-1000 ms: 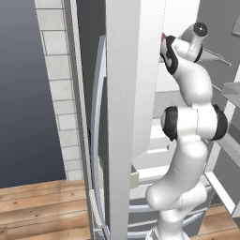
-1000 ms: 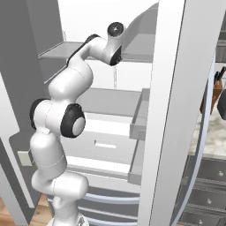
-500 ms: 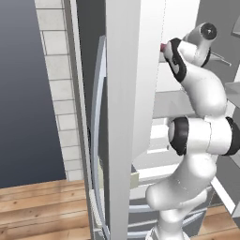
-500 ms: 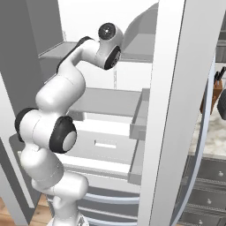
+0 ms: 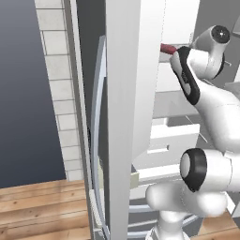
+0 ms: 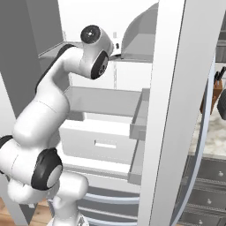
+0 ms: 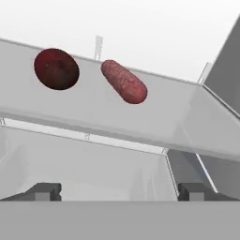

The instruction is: Move the salami and potato from the second highest shelf to the top shelf to make space. Then, place the pitcher from the counter on the cleared second highest shelf.

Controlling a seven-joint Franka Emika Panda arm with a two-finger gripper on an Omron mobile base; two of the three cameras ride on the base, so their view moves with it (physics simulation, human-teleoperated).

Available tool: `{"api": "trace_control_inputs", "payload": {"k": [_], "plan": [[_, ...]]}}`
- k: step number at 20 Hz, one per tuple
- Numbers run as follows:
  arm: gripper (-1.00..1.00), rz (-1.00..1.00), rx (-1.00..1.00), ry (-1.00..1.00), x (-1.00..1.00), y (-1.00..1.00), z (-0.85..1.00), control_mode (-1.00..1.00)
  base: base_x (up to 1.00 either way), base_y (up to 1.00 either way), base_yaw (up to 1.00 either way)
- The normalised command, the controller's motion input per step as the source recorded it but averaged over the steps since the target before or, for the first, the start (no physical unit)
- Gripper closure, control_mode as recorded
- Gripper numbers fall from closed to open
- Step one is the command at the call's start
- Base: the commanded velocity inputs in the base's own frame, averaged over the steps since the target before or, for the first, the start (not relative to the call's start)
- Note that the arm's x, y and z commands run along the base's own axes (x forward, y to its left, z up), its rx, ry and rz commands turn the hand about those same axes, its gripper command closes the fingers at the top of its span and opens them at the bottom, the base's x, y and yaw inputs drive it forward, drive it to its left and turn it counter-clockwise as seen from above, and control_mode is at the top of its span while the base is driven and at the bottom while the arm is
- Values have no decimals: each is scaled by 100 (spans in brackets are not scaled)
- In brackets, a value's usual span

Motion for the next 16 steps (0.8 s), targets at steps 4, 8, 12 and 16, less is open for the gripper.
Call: {"api": "trace_control_inputs", "payload": {"k": [4,8,12,16], "plan": [[-100,-1,28,0,-100,0,-59,-100,0,0,0],[-100,-9,28,0,-66,27,-49,-100,0,0,0],[-100,-12,20,7,-43,37,-39,-100,0,0,0],[-100,-9,9,31,-37,6,-4,-100,0,0,0]]}}
